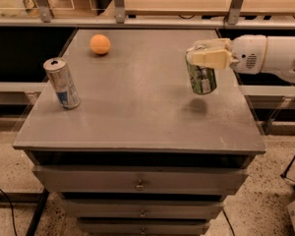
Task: Place green can upright
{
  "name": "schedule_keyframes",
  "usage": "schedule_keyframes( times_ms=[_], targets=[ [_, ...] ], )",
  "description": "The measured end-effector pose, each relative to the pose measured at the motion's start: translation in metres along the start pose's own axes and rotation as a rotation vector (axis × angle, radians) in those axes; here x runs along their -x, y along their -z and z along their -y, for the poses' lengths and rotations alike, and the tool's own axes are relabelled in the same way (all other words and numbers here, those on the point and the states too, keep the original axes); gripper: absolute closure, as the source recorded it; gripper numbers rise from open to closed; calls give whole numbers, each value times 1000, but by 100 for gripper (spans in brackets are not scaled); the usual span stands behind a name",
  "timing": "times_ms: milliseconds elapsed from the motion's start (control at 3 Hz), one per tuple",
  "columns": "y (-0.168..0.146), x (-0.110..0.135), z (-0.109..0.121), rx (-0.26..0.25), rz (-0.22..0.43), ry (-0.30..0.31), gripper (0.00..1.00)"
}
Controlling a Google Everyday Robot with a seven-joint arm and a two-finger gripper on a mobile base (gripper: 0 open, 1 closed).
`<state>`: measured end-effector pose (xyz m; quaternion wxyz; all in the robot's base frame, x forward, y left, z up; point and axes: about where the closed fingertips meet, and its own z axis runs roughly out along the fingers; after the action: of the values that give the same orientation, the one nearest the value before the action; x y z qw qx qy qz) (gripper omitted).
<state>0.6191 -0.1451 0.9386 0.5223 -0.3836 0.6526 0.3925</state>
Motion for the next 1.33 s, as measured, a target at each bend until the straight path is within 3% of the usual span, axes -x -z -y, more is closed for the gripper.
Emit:
schedule_keyframes(
  times_ms=[333, 667, 1000, 1333],
  targets=[
    [0, 0, 0, 0, 0, 0, 100],
    [2, 1, 5, 20, 96, 1, 100],
    [8, 8, 5, 74, 254, 13, 100],
    [10, 16, 0, 140, 356, 61, 100]
  ],
)
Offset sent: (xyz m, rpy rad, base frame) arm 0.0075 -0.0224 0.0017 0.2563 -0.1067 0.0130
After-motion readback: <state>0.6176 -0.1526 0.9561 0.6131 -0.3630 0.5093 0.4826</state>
